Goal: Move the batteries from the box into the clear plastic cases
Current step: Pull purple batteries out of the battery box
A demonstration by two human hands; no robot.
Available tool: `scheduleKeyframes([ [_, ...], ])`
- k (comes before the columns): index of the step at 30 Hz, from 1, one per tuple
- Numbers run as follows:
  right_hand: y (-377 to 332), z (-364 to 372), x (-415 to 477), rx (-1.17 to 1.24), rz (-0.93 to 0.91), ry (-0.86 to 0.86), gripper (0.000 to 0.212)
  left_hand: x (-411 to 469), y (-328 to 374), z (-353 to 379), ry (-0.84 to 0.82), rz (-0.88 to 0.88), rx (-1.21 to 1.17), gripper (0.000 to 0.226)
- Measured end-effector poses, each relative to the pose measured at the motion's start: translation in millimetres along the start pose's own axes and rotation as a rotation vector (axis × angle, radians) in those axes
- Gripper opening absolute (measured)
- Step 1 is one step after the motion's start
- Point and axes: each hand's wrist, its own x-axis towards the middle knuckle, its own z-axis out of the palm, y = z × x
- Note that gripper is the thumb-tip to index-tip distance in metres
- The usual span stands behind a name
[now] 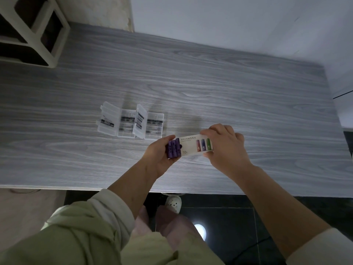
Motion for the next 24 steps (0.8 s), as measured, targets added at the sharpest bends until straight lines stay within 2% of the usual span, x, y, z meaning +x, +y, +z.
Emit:
scheduleKeyframes([
  [6,5,2,4,0.057,0.019,-0.016,0.056,8,3,-4,-0.033,-0.036,-0.021,0.016],
  [12,6,5,7,0.049,0.02,-0.017,0.057,15,2,-7,-0.03,-0.019,0.018,0.028],
  [16,6,3,7,0.026,0.003,-0.016,0.056,19,1,-7,-0.053,-0.015,0.017,0.017],
  [24,11,0,6,-0.027,-0.028,0.005,0.056,25,-5,-8,-0.09,-0.028,-0.056,0.03],
])
